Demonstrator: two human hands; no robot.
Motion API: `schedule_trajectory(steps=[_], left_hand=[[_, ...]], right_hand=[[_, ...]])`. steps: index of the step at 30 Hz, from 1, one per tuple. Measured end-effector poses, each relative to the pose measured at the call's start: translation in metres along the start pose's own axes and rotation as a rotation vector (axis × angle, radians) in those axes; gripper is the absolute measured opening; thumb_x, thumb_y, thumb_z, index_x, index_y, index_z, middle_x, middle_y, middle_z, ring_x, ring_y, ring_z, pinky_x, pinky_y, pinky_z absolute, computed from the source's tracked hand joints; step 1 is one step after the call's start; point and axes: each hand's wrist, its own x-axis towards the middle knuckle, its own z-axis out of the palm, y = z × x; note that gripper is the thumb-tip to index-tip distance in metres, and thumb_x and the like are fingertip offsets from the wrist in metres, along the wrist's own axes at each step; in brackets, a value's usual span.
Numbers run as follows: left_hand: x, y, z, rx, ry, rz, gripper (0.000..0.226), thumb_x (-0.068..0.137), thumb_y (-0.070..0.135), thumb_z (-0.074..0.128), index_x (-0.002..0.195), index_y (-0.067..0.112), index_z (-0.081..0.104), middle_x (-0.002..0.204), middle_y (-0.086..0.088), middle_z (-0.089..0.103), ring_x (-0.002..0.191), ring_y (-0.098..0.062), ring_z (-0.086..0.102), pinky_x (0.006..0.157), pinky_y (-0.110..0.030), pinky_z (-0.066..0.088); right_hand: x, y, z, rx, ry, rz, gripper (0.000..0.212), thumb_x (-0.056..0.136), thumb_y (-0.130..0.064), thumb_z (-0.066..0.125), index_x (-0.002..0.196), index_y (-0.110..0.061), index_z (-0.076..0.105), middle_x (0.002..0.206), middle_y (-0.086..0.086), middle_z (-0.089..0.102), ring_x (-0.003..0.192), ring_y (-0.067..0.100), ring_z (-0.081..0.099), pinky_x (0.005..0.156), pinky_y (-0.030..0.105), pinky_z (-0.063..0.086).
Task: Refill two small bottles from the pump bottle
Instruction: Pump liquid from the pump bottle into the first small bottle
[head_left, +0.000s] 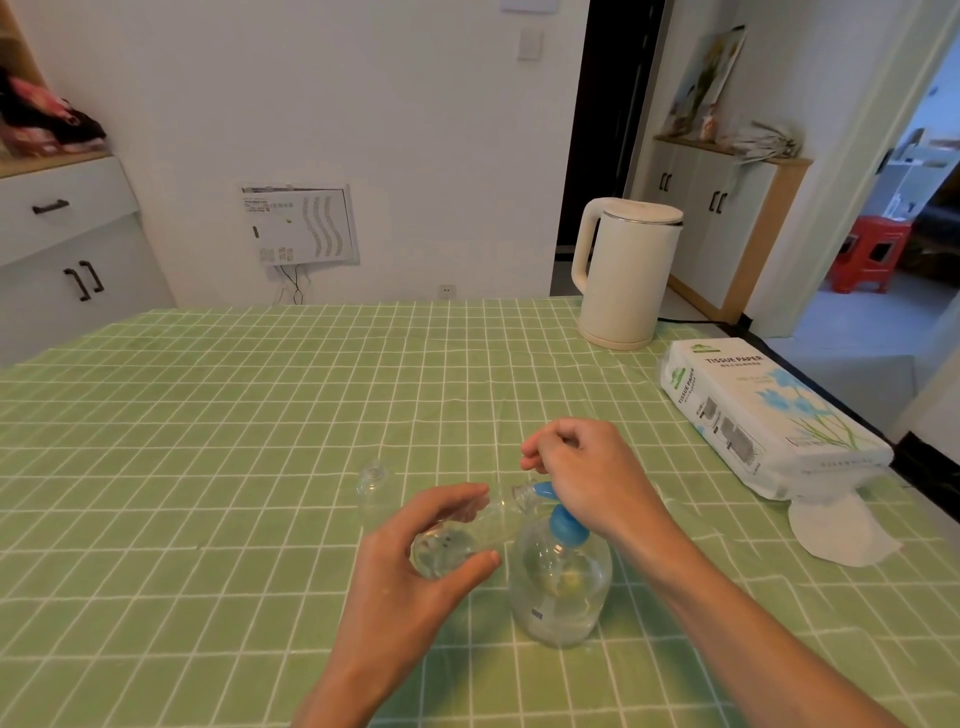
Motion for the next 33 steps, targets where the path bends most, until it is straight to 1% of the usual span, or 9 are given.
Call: schedule_trajectory(steps=[4, 8, 11, 17, 20, 24, 29, 31, 33], left_hand=[[0.0006, -0.0012, -0.0003, 0.019, -0.01, -0.004, 0.056, 0.074, 0.007, 0.092, 0.119, 0.036, 0.075, 0.113, 0.022, 0.078, 0.113, 0.001, 0.071, 0.093, -0.004, 0.047], [-0.0007, -0.0006, -0.0008, 0.026, -0.016, -0.008, 0.056, 0.074, 0.007, 0.092, 0.119, 0.036, 0.075, 0.113, 0.023, 0.078, 0.113, 0.002, 0.07, 0.093, -0.003, 0.047], [-0.0009, -0.0003, -0.0019, 0.02, -0.014, -0.009, 0.055, 0.075, 0.006, 0.092, 0.119, 0.035, 0.075, 0.113, 0.023, 0.078, 0.113, 0.002, 0.07, 0.094, -0.003, 0.047], [0.0002, 0.0026, -0.0031, 0.021, -0.007, 0.008, 0.055, 0.075, 0.005, 0.092, 0.119, 0.035, 0.075, 0.113, 0.022, 0.078, 0.113, 0.001, 0.071, 0.094, -0.003, 0.047], [0.0014, 0.0036, -0.0025, 0.022, -0.007, 0.012, 0.055, 0.075, 0.006, 0.092, 0.119, 0.035, 0.075, 0.113, 0.022, 0.078, 0.113, 0.0, 0.071, 0.094, -0.003, 0.047], [0.002, 0.0034, -0.0019, 0.028, -0.012, 0.018, 0.055, 0.075, 0.007, 0.092, 0.119, 0.035, 0.075, 0.113, 0.022, 0.078, 0.113, 0.001, 0.07, 0.094, -0.003, 0.047], [0.0007, 0.0007, -0.0003, 0.041, -0.033, 0.004, 0.055, 0.074, 0.007, 0.092, 0.119, 0.035, 0.075, 0.113, 0.023, 0.078, 0.114, 0.002, 0.07, 0.093, -0.002, 0.046], [0.0003, 0.0001, -0.0001, 0.039, -0.034, 0.004, 0.056, 0.075, 0.006, 0.092, 0.119, 0.035, 0.075, 0.113, 0.023, 0.078, 0.113, 0.002, 0.07, 0.093, -0.003, 0.046], [0.0004, 0.0001, -0.0005, 0.037, -0.031, 0.011, 0.056, 0.075, 0.007, 0.092, 0.119, 0.036, 0.075, 0.113, 0.022, 0.078, 0.114, 0.001, 0.07, 0.094, -0.003, 0.047]], right_hand=[[0.001, 0.0059, 0.005, 0.008, -0.003, 0.018, 0.033, 0.101, -0.018, 0.053, 0.079, -0.025, 0.077, 0.081, -0.014, 0.078, 0.09, 0.007, 0.075, 0.094, 0.04, 0.06], [0.0006, 0.008, 0.0065, -0.002, 0.008, 0.016, 0.033, 0.101, -0.019, 0.053, 0.079, -0.026, 0.076, 0.083, -0.014, 0.078, 0.088, 0.007, 0.075, 0.091, 0.038, 0.061], [-0.0002, 0.0054, 0.004, -0.006, 0.004, 0.021, 0.031, 0.1, -0.021, 0.053, 0.08, -0.026, 0.077, 0.082, -0.013, 0.078, 0.088, 0.014, 0.077, 0.09, 0.04, 0.061], [0.0008, -0.0002, -0.0016, -0.04, -0.005, -0.002, 0.026, 0.1, -0.027, 0.055, 0.09, -0.017, 0.077, 0.093, 0.006, 0.081, 0.096, 0.026, 0.077, 0.09, 0.044, 0.061], [0.0014, 0.0009, -0.0005, -0.034, -0.005, 0.017, 0.027, 0.097, -0.026, 0.056, 0.09, -0.013, 0.078, 0.094, 0.006, 0.081, 0.098, 0.027, 0.076, 0.093, 0.047, 0.06], [0.0024, 0.0035, 0.0022, -0.017, 0.002, 0.03, 0.027, 0.097, -0.024, 0.055, 0.087, -0.017, 0.079, 0.09, 0.002, 0.081, 0.097, 0.025, 0.076, 0.095, 0.047, 0.06], [0.0013, 0.0093, 0.0063, -0.031, -0.012, 0.044, 0.029, 0.1, -0.023, 0.054, 0.085, -0.02, 0.078, 0.089, -0.009, 0.08, 0.092, 0.013, 0.075, 0.094, 0.043, 0.06], [0.0005, 0.0092, 0.0059, -0.043, -0.002, 0.033, 0.029, 0.1, -0.024, 0.053, 0.088, -0.018, 0.078, 0.092, -0.007, 0.08, 0.092, 0.018, 0.076, 0.093, 0.045, 0.061], [0.0, 0.0083, 0.0049, -0.054, 0.006, 0.024, 0.03, 0.101, -0.026, 0.052, 0.094, -0.011, 0.078, 0.098, 0.004, 0.081, 0.098, 0.026, 0.076, 0.093, 0.048, 0.06]])
